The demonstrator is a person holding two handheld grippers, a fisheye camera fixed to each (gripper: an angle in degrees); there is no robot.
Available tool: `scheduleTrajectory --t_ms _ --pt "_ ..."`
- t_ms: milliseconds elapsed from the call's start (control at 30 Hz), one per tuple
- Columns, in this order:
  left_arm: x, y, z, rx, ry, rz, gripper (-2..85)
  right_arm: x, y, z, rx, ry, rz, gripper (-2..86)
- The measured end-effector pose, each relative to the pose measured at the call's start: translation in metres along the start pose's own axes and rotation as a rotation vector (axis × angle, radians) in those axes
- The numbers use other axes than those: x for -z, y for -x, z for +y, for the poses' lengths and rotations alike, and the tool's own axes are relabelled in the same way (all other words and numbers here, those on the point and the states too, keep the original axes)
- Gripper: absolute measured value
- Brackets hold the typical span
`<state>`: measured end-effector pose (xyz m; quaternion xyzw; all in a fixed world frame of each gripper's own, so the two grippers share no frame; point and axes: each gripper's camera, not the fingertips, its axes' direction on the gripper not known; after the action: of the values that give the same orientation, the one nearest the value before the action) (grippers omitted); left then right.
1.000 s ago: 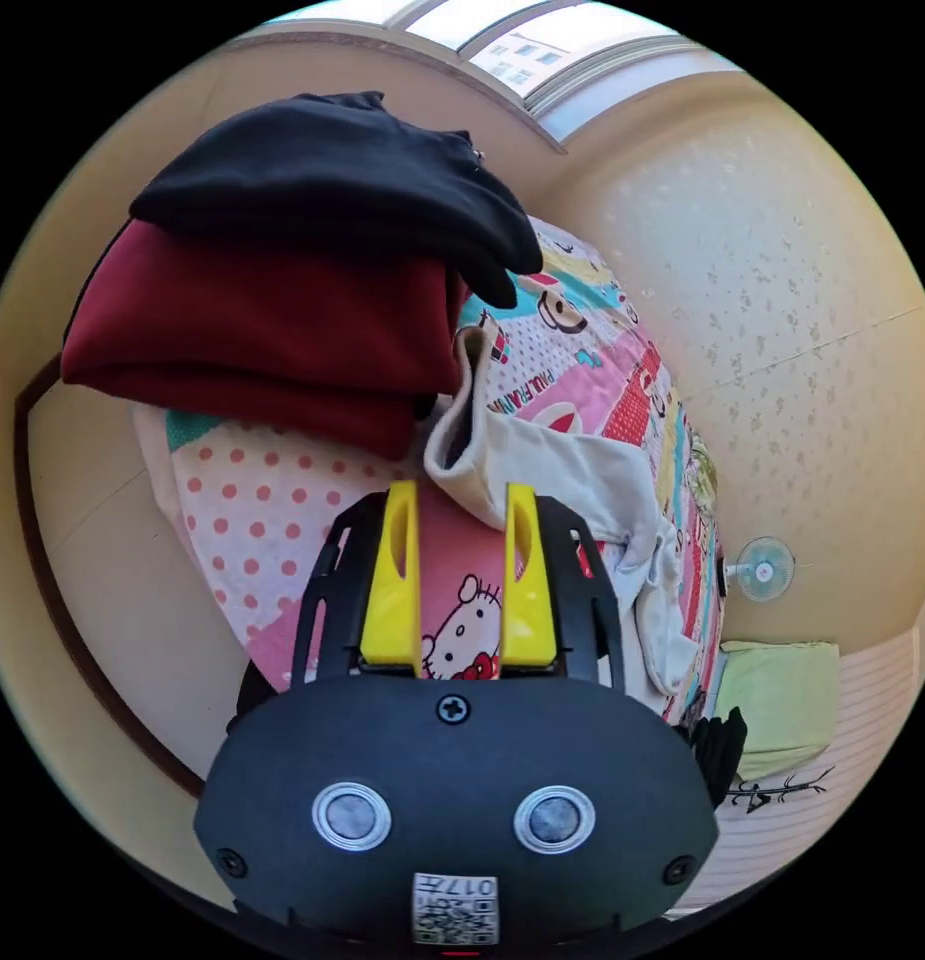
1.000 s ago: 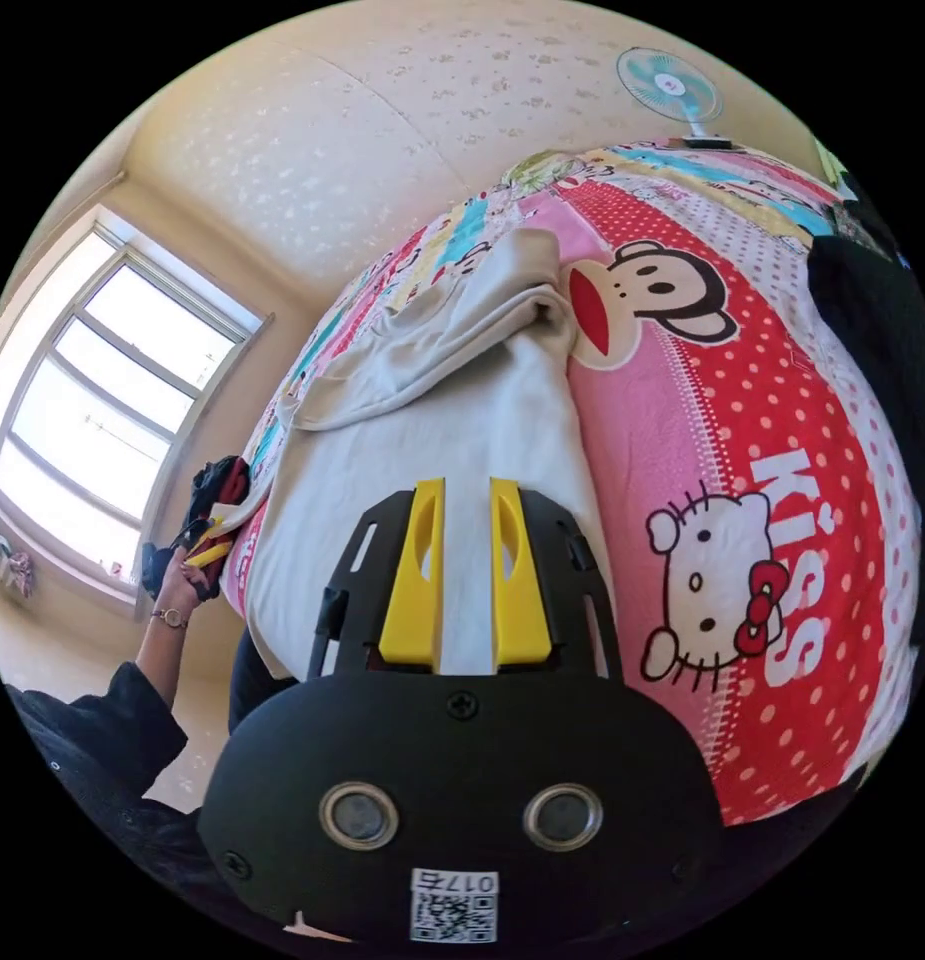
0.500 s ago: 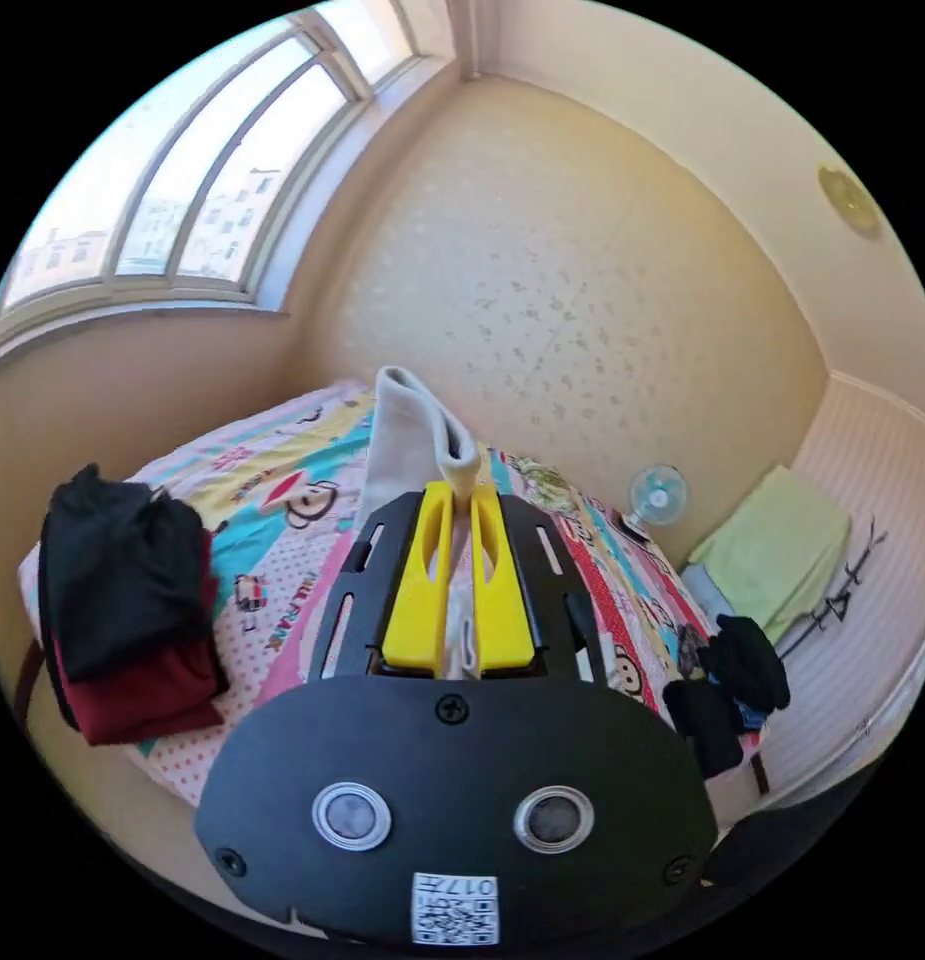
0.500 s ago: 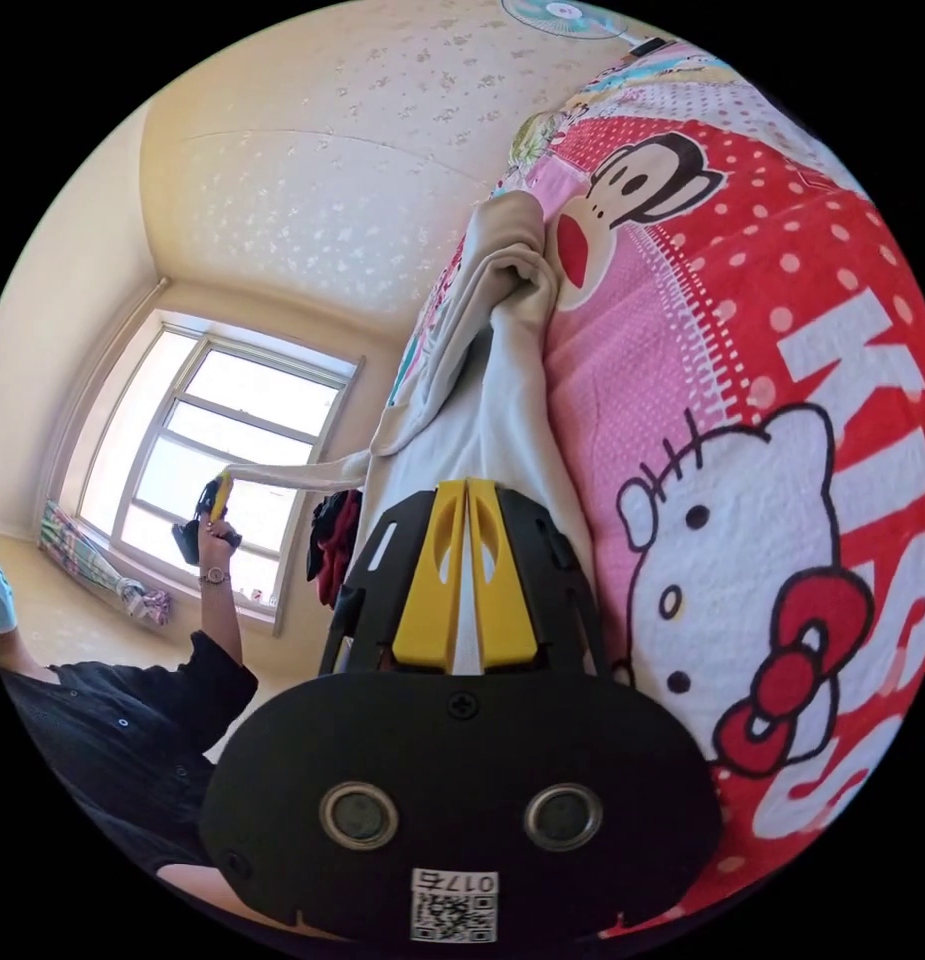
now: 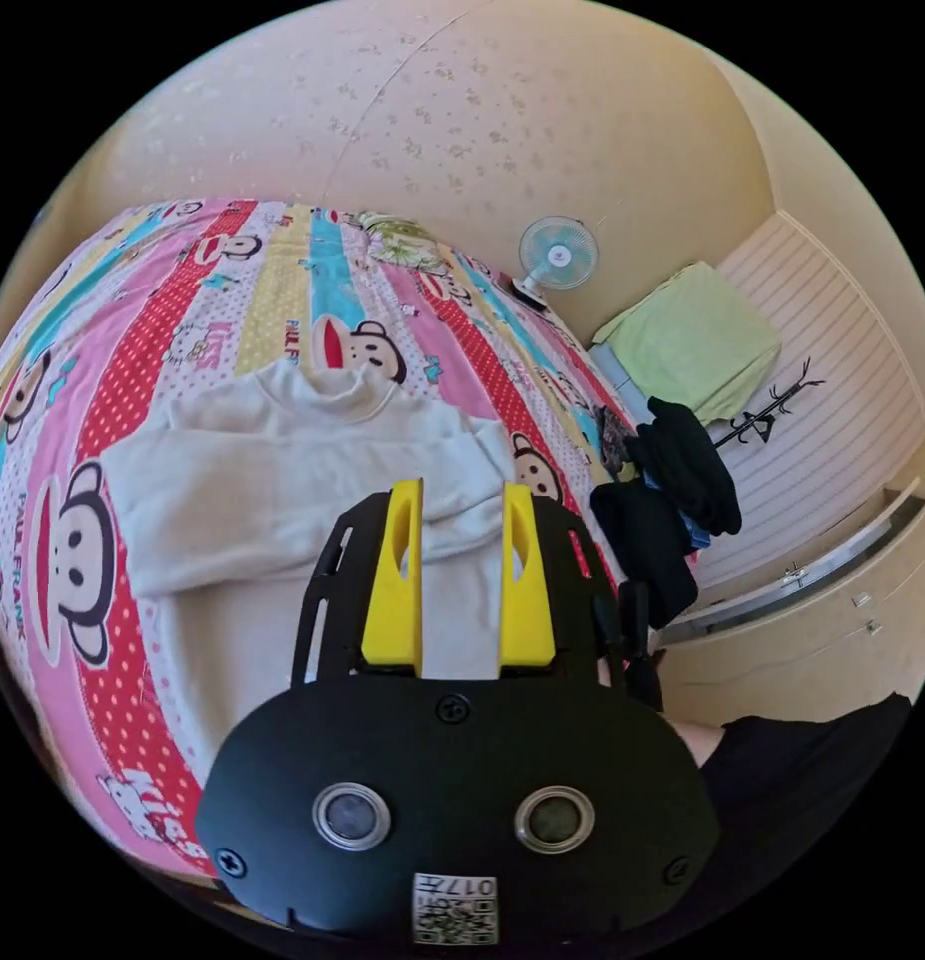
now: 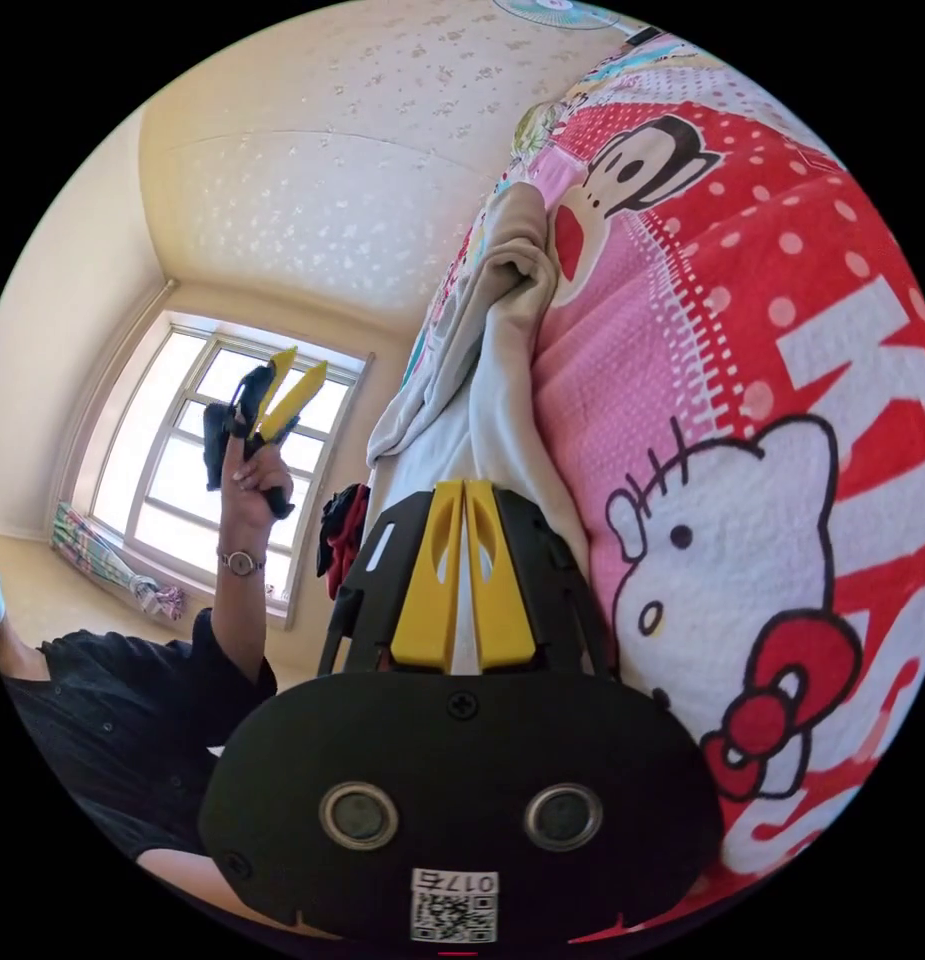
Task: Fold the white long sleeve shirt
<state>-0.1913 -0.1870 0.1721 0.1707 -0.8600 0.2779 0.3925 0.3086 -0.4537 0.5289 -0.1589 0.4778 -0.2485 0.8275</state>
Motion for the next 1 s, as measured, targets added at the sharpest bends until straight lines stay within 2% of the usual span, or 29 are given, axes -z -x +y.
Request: scheduleTrajectory --t_ms 233,400,600,833,900,1000 --pt "0.072 0.067 0.139 0.238 0.049 -0.281 13.6 -0.016 -0.002 -0.012 0.009 -0.006 0.023 0.2" --pt "0.087 0.088 0.177 0.371 0.099 -0.33 15.2 -0.032 0.0 -0.022 0.002 0.001 0.034 0.6" --pt "0.076 0.091 0.212 0.328 0.218 -0.343 15.3 -0.038 0.01 -0.025 -0.049 0.04 -0.001 3.2" --pt "0.051 0.078 0.228 0.252 0.372 -0.535 15.5 -0.008 0.066 0.016 0.089 0.014 0.401 10.7" --pt "0.041 0.077 0.231 0.247 0.391 -0.577 15.2 -0.01 0.073 0.035 0.096 0.036 0.525 12.5" --pt "0.036 0.075 0.235 0.238 0.371 -0.631 13.9 -0.024 0.071 0.055 0.105 0.071 0.608 12.7"
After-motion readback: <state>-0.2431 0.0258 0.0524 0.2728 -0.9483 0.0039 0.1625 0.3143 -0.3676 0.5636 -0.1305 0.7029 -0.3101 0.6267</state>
